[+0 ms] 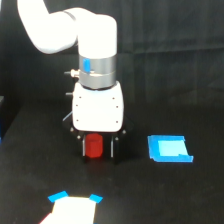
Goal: Pick up the red object from the table
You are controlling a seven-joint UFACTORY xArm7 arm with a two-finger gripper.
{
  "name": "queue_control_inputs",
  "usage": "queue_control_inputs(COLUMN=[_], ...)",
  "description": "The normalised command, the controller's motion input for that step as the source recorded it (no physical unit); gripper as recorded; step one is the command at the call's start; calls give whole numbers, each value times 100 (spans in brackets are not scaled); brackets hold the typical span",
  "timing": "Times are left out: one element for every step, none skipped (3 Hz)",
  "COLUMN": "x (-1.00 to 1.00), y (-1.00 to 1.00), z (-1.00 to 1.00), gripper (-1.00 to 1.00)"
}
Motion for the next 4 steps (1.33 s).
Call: queue_control_inputs(x=[51, 55, -100, 49], y=[82, 100, -28, 73], z=[-61, -28, -15, -59], gripper=[24, 12, 21, -14])
